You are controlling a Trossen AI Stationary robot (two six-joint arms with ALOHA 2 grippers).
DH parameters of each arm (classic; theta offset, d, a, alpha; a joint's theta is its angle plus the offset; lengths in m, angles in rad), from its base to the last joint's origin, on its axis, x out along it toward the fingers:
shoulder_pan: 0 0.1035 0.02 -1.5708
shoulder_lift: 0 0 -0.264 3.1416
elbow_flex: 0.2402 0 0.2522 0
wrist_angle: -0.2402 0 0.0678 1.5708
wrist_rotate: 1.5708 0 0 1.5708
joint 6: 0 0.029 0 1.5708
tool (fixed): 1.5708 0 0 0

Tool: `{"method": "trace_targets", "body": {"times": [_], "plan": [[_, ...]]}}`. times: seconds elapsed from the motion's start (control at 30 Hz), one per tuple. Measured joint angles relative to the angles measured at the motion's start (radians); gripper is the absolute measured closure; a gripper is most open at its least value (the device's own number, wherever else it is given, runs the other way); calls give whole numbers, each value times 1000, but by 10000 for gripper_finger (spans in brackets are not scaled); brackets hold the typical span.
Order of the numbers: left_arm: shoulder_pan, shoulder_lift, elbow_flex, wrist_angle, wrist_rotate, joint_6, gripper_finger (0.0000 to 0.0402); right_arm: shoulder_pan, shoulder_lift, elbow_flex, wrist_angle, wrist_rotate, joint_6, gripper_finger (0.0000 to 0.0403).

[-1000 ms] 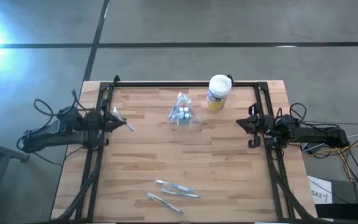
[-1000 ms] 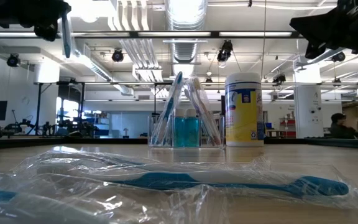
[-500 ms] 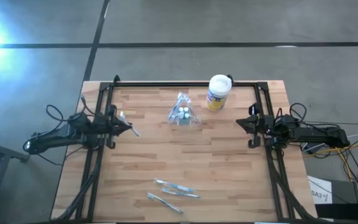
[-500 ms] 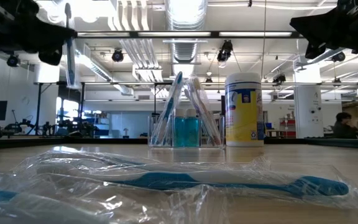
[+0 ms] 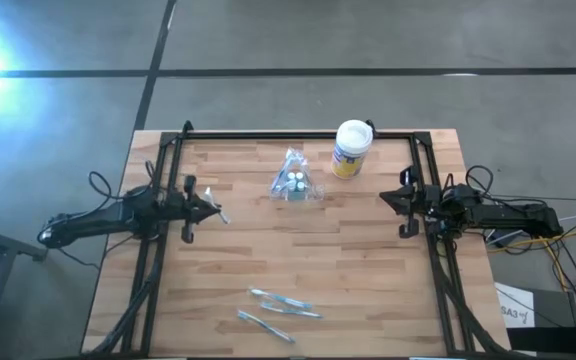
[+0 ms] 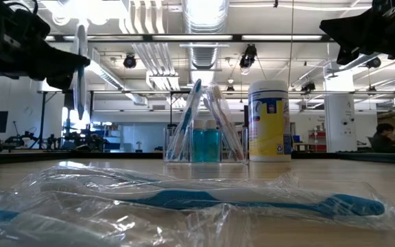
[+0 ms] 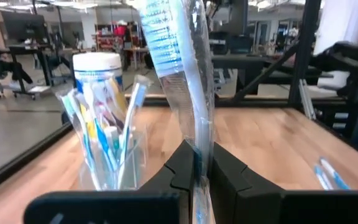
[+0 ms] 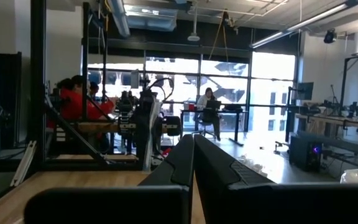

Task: Pick & Place toothbrushing station
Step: Put the blue toothbrush into the transparent organizer

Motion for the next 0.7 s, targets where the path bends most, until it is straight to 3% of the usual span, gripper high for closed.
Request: {"method": "trace_targets", "body": {"times": [0.5, 0.7], "plan": [[0, 2, -21, 67, 30, -32, 377, 0, 3, 0, 3, -2, 0, 394], [0, 18, 0, 251, 11, -49, 376, 0, 5, 0, 4, -1, 0, 394]]}}
